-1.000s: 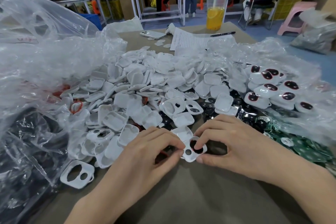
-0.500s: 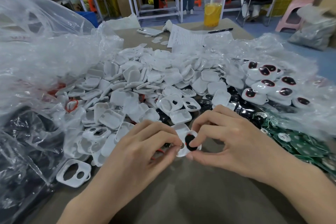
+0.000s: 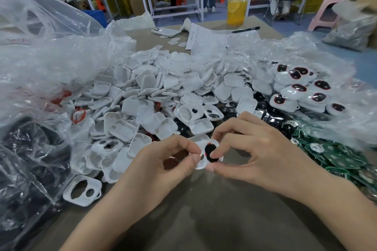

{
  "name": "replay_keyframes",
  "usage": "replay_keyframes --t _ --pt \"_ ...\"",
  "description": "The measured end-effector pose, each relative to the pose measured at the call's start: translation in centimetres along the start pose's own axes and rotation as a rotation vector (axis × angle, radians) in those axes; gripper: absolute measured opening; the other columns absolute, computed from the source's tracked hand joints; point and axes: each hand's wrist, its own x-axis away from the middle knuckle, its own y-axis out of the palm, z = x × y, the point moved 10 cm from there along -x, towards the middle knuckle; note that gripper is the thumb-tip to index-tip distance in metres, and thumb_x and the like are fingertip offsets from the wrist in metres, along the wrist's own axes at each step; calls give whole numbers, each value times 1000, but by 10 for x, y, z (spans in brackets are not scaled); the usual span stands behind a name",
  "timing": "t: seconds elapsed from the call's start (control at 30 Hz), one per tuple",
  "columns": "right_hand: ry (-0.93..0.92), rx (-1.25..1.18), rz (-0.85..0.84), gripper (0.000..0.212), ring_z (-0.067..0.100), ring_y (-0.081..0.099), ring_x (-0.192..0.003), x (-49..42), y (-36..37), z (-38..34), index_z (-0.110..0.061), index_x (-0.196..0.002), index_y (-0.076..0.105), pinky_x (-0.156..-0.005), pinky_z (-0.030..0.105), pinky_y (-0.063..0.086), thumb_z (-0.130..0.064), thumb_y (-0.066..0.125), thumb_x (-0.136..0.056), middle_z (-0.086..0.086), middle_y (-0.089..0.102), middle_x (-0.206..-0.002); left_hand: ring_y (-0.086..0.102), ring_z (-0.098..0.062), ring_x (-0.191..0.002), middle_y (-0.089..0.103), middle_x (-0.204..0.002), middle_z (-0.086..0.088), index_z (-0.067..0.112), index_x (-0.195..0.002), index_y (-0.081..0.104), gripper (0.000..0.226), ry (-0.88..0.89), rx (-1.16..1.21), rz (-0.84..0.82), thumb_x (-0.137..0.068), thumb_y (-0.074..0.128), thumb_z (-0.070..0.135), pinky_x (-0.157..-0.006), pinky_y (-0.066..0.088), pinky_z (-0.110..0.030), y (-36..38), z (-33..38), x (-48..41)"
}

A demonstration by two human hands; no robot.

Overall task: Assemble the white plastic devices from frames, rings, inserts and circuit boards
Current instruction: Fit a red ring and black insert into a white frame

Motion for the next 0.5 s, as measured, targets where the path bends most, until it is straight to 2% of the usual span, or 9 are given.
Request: replay_keyframes --t 0.1,0.2,0.27,0.37,0.5 --pt "-9 -7 23 29 8 51 -91 1 -2 -1 -28 -84 77 -85 12 38 -54 65 -84 -12 65 -101 67 -21 -71 71 -81 -7 33 -91 71 14 -39 89 -2 -91 69 19 -70 50 -16 1 -3 0" --pt "-9 -12 36 30 7 52 -92 1 -3 -1 -29 -85 77 -86 13 39 -56 63 -84 -12 66 -102 67 -12 -66 70 -78 -8 26 -91 74 12 -55 126 -4 -91 68 16 -68 49 -13 2 -3 0" --pt "-8 -14 44 30 8 53 -93 0 -3 -1 -28 -85 77 -86 15 40 -55 63 -84 -11 66 -102 67 -10 -65 69 -74 -5 25 -90 75 8 -68 154 5 -90 69 21 -68 48 -11 1 -5 -1" --pt "-14 -7 67 29 10 55 -94 0 -5 -1 -27 -85 77 -87 16 41 -54 64 -84 -10 67 -102 67 -14 -69 69 -72 1 32 -91 74 7 -97 211 9 -88 73 39 -75 52 -24 2 -11 -2" --pt "-50 17 126 27 15 60 -94 0 -11 -5 -26 -85 76 -85 22 46 -50 66 -85 -7 68 -101 67 -20 -70 70 -78 -2 27 -90 72 8 -139 363 10 -83 69 30 -77 55 -30 8 -16 -2"
